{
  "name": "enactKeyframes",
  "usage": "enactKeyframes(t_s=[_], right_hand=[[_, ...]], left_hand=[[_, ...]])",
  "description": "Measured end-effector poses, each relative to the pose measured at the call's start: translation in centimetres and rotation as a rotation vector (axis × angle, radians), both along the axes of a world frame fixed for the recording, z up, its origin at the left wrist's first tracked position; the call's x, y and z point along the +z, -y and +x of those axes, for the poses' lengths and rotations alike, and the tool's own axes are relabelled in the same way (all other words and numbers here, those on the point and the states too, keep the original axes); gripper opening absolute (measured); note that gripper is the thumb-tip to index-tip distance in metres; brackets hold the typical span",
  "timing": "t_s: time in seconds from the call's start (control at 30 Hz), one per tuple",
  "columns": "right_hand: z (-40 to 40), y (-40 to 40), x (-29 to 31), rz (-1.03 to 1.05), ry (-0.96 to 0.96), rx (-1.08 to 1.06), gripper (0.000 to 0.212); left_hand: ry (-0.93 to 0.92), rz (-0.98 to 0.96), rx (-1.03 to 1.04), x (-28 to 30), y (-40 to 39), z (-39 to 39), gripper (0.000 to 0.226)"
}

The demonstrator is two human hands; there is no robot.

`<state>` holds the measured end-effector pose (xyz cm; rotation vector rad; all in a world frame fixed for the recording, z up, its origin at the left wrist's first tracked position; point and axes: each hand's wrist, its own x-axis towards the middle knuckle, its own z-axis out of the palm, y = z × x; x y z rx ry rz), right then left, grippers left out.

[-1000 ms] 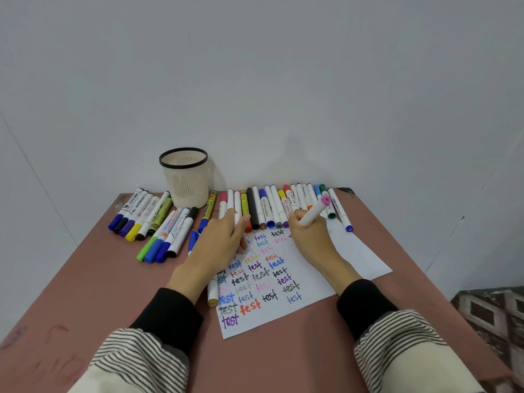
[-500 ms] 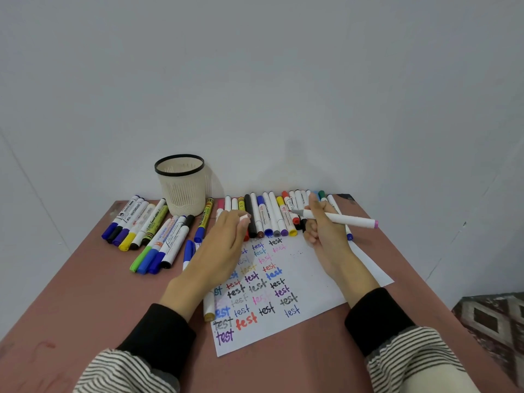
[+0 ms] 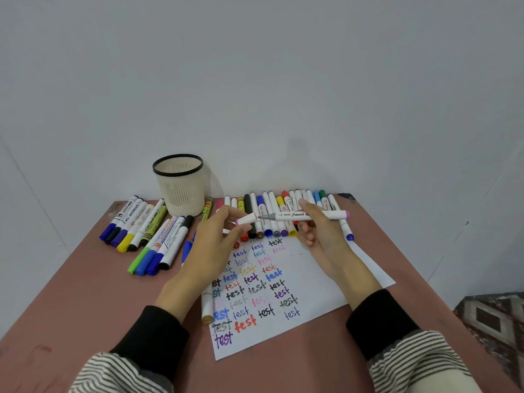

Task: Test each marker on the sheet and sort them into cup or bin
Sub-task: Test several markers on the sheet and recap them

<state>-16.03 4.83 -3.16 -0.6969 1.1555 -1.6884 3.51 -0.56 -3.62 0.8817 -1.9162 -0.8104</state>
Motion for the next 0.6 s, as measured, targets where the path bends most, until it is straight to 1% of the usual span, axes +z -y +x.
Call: enactKeyframes(t_s=[0.13,0.3,0.6], right_hand=[[-0.04,-0.17,0.04,-0.019,0.013,0.013,0.020],[-0.07,-0.12,0.06,-0.031,0.034,-0.001,0.019],[-0.19,-0.20,-0.21,-0.039,0.017,0.020,0.020]], left_hand=[[0.004,-0.006,0.008,0.15,-0.08,0.08,0.019],[0.030,-0.022,0.017,0.24,-0.02,0.06,0.015],[0.033,-0.022,0.016,0.22,-0.03,0.03,0.019]])
